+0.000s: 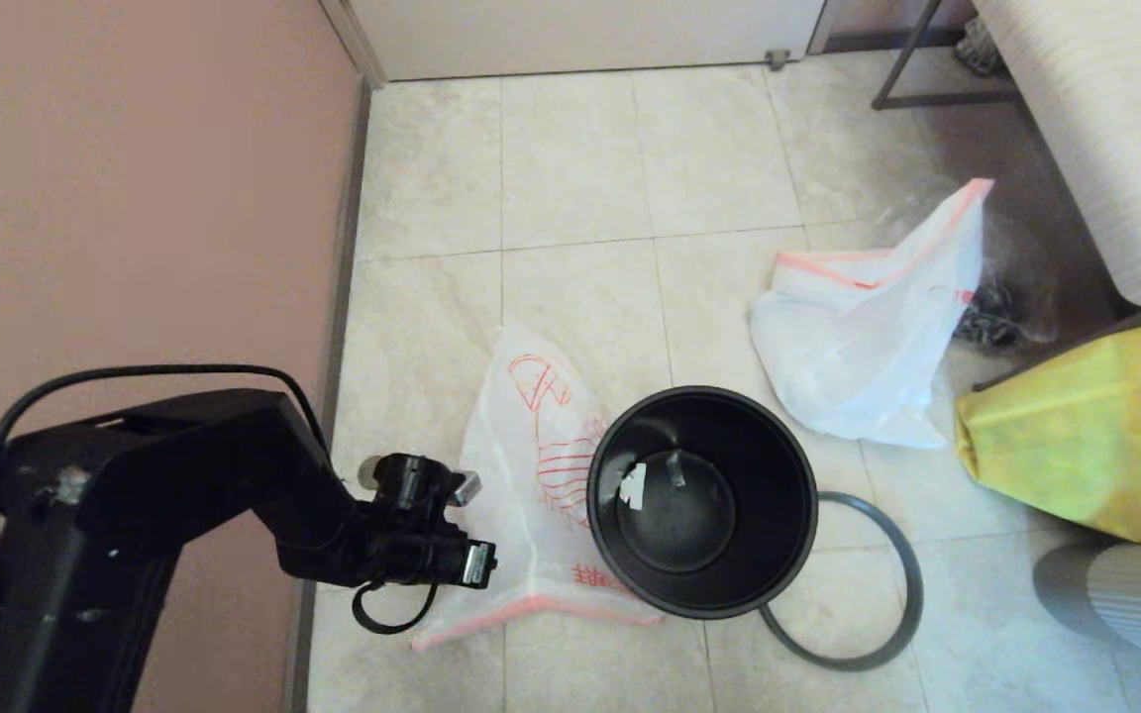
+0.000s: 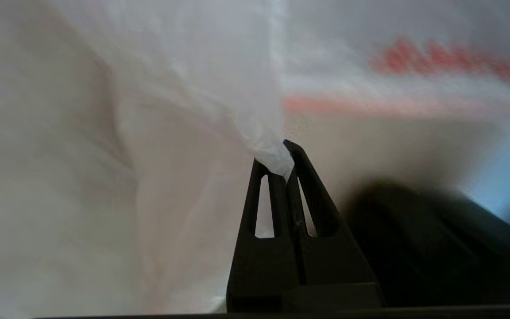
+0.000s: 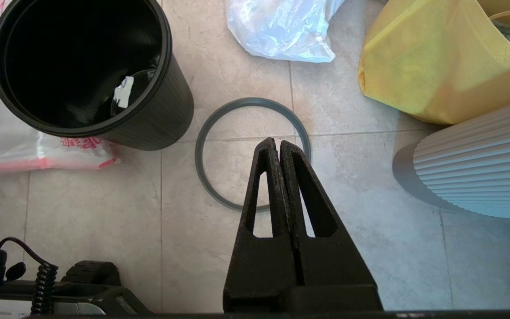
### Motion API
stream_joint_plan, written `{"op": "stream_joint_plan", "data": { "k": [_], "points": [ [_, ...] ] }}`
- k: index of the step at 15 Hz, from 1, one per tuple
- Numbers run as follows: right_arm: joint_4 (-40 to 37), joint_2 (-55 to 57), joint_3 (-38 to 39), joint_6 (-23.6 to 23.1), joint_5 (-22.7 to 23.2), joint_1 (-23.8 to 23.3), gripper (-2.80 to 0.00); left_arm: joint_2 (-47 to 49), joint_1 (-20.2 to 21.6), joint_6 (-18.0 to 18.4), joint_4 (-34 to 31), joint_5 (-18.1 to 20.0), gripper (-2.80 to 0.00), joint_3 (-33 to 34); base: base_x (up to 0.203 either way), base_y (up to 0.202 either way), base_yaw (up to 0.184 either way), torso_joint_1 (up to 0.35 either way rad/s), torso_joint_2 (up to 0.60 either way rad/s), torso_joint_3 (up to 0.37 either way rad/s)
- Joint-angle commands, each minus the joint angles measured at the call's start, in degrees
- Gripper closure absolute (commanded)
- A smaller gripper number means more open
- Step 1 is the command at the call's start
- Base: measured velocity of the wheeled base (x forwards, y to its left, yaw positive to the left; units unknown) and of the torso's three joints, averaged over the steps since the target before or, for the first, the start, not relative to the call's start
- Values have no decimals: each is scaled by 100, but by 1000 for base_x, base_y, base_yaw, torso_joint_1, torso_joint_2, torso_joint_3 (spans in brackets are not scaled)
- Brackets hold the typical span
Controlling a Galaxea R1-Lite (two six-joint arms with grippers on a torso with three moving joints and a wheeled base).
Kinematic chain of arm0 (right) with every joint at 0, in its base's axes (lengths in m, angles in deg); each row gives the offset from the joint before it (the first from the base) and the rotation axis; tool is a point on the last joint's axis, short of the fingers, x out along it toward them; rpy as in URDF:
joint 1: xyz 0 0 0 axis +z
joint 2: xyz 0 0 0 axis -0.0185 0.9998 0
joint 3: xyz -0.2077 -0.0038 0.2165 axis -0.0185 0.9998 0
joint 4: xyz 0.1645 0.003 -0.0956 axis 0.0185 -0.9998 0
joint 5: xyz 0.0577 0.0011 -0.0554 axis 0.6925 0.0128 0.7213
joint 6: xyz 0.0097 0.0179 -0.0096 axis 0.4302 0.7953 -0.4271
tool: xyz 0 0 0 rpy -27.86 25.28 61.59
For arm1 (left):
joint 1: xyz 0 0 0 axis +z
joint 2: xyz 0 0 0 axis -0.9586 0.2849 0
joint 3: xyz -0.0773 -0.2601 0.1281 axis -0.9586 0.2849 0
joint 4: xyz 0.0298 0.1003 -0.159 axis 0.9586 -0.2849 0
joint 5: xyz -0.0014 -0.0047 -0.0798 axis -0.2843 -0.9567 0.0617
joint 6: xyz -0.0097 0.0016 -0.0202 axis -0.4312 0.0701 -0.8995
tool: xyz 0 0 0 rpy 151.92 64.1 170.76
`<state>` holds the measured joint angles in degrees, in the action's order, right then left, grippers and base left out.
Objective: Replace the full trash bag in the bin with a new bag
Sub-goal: Pick up a new trash bag
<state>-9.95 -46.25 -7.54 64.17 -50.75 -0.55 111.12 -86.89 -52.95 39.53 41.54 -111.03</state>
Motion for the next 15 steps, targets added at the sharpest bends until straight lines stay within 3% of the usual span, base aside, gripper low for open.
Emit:
{"op": "stream_joint_plan", "data": {
  "k": [1,4,7,9,15],
  "points": [
    [-2,-1,1,-2,5,2,0,-491,-239,-74,-433,149,0,90,0,0,0,0,0,0],
    [-2,-1,1,-2,5,2,0,-626,-467,-421,-470,263,0,114,0,0,0,0,0,0],
    [5,-1,1,-2,5,2,0,-984,-577,-618,-786,910,0,143,0,0,0,0,0,0],
    [-2,-1,1,-2,5,2,0,-1228,-607,-961,-966,1350,0,105,0,0,0,0,0,0],
    [-1,-1,1,-2,5,2,0,-1616,-717,-1645,-993,1910,0,151,0,0,0,0,0,0]
  ]
}}
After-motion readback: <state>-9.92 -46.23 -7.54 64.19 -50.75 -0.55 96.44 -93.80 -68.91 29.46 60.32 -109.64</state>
